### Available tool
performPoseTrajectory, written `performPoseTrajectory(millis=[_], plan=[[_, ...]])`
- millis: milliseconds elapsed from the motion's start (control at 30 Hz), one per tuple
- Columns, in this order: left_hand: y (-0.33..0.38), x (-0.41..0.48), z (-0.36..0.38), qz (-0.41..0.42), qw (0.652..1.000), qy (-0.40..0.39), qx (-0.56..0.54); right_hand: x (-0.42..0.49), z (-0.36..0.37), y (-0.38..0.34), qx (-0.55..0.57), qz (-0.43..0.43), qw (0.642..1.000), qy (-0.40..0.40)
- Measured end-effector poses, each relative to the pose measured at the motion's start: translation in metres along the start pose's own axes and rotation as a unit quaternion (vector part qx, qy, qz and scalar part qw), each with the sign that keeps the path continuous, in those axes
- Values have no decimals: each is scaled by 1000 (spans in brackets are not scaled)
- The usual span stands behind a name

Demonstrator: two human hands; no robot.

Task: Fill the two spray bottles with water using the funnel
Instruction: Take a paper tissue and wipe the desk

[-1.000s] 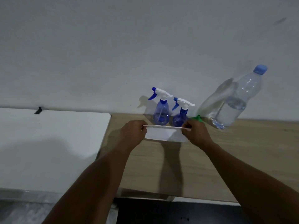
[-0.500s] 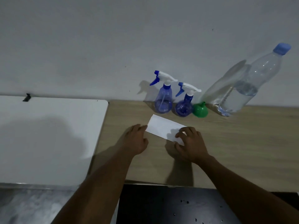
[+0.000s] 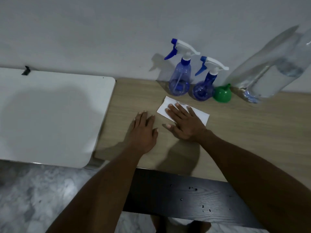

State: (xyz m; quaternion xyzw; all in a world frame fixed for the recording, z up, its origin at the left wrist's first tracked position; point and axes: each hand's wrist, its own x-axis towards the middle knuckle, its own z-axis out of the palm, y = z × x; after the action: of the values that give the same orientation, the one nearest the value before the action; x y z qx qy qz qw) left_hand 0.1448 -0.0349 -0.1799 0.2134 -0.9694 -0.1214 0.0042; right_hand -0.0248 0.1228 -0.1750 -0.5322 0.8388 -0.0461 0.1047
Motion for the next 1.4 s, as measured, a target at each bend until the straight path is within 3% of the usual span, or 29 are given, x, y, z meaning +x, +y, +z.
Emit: performPoseTrajectory(millis=[267, 467, 667, 833, 1067, 1200, 1300, 1400], plan=[[45, 6, 3, 43, 999, 2, 3, -31, -6, 44, 24, 31, 999, 24], [80, 9, 11, 25, 1000, 6, 3, -70, -9, 90, 23, 60, 997, 37], [121, 9, 15, 7, 1000, 20, 4, -128, -15, 152, 20, 115, 993, 25], [169, 8, 18, 31, 999, 32, -32, -178, -10, 180, 35, 198, 977, 74], [212, 2, 10, 50, 992, 40, -110, -208, 0, 159, 85, 352, 927, 94], [200, -5, -3, 61, 987, 52, -142, -197, 9, 114, 120, 474, 865, 117], [178, -9, -11, 24, 982, 57, -181, -177, 15, 65, 137, 547, 813, 144], [147, -13, -16, -22, 963, 76, -259, -150, 19, 22, 157, 579, 786, 147]])
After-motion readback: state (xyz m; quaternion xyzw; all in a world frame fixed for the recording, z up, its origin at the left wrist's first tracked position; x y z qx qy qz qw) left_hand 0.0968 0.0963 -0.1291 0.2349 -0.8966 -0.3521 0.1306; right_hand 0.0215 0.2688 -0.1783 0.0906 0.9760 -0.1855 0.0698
